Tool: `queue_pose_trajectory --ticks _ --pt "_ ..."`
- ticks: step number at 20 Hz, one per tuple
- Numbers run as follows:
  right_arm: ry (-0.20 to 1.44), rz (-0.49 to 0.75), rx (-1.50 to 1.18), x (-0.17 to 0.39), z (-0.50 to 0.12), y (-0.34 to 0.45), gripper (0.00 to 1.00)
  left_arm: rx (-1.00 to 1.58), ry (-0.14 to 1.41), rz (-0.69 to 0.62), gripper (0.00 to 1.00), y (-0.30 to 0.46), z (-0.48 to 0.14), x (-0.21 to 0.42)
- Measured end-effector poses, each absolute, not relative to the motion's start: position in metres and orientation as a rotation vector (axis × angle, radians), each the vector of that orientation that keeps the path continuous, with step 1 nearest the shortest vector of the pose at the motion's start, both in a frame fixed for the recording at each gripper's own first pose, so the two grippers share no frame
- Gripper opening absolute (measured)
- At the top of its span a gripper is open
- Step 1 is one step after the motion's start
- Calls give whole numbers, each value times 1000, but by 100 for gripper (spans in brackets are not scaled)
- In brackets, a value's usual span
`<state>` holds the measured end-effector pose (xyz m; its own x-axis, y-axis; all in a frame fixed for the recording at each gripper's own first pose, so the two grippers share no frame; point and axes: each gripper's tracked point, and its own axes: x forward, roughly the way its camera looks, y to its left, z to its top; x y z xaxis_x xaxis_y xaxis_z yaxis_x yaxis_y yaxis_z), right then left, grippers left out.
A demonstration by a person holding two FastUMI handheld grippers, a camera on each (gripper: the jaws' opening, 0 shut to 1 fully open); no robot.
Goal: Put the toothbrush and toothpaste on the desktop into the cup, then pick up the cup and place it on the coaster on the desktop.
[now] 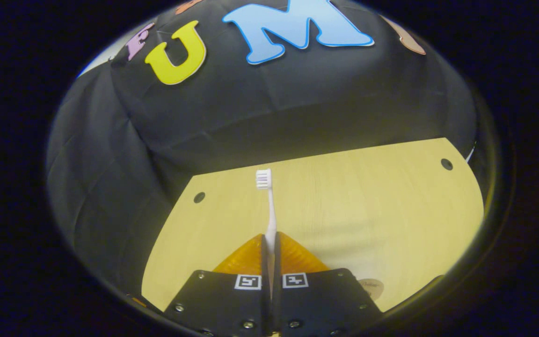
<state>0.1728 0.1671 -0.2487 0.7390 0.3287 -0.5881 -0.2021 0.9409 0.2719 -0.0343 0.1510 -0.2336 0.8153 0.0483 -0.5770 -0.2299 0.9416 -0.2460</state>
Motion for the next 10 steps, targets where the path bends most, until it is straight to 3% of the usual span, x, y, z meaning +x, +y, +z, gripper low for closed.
queue_pose_trajectory --ticks 8,9,10 --pt "628 300 189 141 -262 153 7 -266 617 44 79 113 -231 -29" --pt "636 302 191 136 -264 152 8 -252 622 22 74 106 -232 -27" --pt "646 315 199 128 -266 152 8 -237 628 -1 79 96 -234 -25"
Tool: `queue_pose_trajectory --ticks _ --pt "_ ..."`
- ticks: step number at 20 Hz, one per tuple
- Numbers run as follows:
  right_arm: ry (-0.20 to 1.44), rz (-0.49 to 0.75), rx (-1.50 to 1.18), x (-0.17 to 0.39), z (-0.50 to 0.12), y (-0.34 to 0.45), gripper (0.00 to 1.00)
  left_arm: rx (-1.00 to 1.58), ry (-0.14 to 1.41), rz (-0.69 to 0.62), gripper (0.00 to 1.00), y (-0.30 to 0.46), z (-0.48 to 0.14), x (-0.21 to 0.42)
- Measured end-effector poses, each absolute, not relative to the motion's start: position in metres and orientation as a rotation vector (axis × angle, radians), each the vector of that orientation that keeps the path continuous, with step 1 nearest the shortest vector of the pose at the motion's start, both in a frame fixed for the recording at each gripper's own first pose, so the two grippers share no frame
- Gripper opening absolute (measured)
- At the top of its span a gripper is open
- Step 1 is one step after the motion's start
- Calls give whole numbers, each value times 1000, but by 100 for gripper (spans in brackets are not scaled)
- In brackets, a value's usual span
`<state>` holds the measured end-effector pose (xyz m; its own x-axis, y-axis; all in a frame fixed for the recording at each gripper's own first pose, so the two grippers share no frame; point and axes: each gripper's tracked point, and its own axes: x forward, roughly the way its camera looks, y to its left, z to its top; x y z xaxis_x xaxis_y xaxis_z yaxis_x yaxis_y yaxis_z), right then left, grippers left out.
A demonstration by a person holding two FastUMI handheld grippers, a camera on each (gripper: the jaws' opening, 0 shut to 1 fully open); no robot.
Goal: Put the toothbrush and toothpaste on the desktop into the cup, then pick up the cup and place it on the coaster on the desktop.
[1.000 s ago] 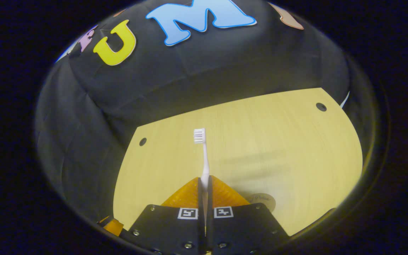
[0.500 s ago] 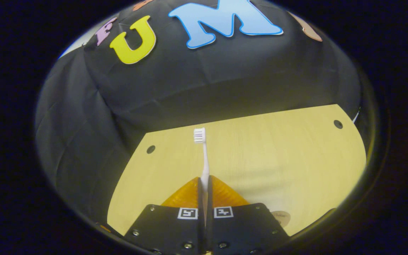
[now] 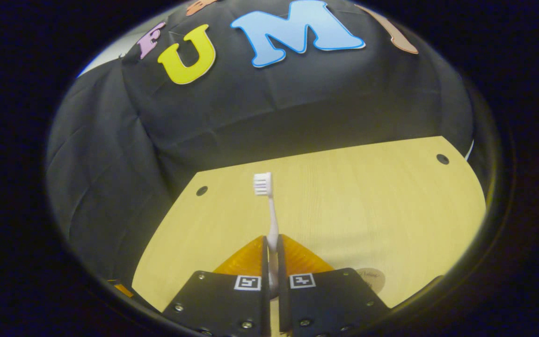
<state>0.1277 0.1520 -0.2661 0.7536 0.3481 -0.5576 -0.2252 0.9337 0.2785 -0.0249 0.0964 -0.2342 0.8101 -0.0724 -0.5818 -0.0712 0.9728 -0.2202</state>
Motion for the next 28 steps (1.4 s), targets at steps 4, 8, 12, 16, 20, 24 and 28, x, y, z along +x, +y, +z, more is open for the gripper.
queue_pose_trajectory --ticks 4,8,12,16,20,24,28 --pt "656 300 216 99 -269 140 25 -189 660 -108 79 60 -245 -16" --pt "671 281 232 71 -270 123 25 -135 694 -239 77 24 -249 -14" --pt "683 223 259 46 -277 91 25 -70 763 -370 76 -3 -257 -2" --pt "683 124 305 24 -281 49 25 23 873 -444 80 -13 -278 9" --pt "675 6 363 7 -286 5 25 110 1014 -504 80 -13 -303 7" --pt "665 -100 419 -15 -290 -36 25 229 1104 -523 80 -12 -317 22" --pt "668 -186 473 -32 -297 -65 25 299 1186 -526 81 -20 -337 33"
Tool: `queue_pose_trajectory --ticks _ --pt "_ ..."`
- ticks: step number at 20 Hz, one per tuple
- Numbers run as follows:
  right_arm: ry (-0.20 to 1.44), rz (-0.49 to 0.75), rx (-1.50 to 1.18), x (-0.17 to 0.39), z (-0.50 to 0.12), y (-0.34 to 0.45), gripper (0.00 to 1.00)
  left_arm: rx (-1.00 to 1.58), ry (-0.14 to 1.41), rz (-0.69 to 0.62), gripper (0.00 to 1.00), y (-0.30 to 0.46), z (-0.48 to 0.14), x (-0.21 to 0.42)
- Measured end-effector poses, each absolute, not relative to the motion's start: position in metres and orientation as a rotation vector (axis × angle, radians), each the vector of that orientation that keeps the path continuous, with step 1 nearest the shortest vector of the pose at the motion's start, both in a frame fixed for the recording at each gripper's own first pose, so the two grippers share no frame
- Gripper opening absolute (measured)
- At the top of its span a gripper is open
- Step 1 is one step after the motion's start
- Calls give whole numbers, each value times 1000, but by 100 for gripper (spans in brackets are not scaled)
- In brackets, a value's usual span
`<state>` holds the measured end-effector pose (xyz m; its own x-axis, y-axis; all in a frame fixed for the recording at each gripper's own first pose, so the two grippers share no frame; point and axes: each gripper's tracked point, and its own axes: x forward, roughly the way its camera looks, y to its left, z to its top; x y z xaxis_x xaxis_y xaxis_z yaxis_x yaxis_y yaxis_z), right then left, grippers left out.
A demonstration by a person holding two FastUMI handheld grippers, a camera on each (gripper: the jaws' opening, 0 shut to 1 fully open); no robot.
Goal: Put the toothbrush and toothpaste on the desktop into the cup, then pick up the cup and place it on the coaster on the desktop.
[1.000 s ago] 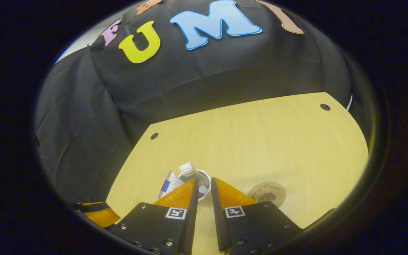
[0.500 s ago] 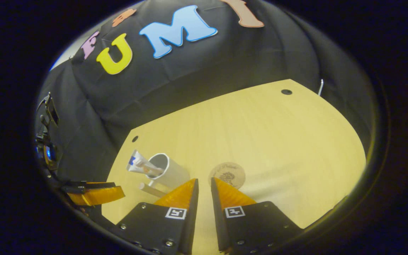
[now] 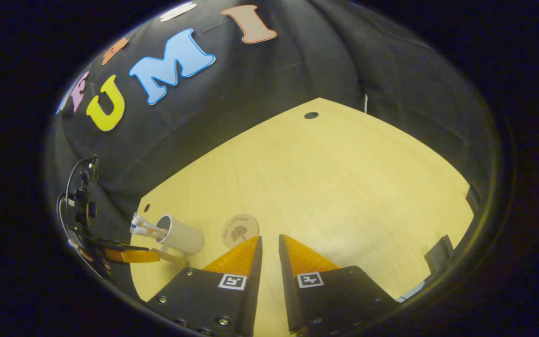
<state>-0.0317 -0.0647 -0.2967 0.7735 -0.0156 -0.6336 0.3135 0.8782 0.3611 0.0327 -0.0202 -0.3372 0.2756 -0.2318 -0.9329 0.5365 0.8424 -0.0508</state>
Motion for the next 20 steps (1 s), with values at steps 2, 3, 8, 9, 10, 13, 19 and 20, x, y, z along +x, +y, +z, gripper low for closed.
queue_pose_trajectory --ticks 2,3,8,9,10,13,19,20 --pt "665 -217 490 -38 -298 -74 25 333 1217 -524 77 -24 -348 40" --pt "664 -230 493 -42 -298 -79 25 349 1228 -524 80 -25 -352 44" --pt "677 -269 508 -57 -303 -95 25 417 1287 -514 84 -32 -375 59" --pt "681 -278 509 -58 -304 -99 25 422 1298 -513 82 -33 -380 59" --pt "683 -287 511 -59 -305 -101 25 427 1305 -511 80 -33 -383 60" --pt "693 -308 530 -62 -308 -110 25 398 1345 -500 65 -36 -389 54" --pt "703 -310 535 -55 -310 -117 25 426 1319 -526 30 -45 -388 52" --pt "704 -305 533 -54 -310 -117 25 431 1309 -539 30 -50 -385 50"
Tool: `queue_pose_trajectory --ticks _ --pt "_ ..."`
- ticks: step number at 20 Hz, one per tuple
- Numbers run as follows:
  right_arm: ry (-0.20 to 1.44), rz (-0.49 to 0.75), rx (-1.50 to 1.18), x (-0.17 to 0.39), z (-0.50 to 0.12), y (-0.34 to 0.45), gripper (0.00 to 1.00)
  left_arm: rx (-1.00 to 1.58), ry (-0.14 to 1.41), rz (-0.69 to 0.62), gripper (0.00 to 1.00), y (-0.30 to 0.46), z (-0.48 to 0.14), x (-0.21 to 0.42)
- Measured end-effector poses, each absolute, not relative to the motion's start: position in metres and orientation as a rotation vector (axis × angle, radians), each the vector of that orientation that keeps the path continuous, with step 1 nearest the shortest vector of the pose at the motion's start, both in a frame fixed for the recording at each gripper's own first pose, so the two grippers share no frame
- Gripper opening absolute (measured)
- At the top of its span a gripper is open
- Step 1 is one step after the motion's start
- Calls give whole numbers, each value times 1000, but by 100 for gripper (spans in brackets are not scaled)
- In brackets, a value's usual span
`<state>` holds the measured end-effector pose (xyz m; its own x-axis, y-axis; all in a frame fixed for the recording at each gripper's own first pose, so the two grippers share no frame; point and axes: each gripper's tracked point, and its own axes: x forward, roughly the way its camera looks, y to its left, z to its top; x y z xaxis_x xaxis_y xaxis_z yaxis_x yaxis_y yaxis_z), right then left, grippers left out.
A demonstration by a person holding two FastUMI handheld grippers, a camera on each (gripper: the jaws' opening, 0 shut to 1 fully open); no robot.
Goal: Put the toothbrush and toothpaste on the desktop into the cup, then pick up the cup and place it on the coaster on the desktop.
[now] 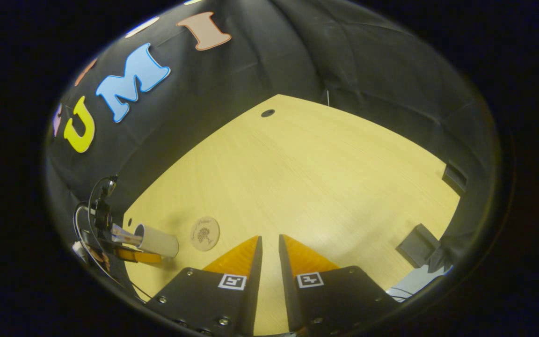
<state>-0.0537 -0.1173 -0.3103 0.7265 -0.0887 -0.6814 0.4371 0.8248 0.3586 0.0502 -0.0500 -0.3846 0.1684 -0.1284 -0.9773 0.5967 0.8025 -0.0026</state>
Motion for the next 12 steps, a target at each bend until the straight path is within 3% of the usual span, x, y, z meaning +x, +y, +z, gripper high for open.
queue_pose_trajectory --ticks 12 --pt "696 -331 565 -65 -311 -135 25 529 1238 -727 30 -128 -353 29"
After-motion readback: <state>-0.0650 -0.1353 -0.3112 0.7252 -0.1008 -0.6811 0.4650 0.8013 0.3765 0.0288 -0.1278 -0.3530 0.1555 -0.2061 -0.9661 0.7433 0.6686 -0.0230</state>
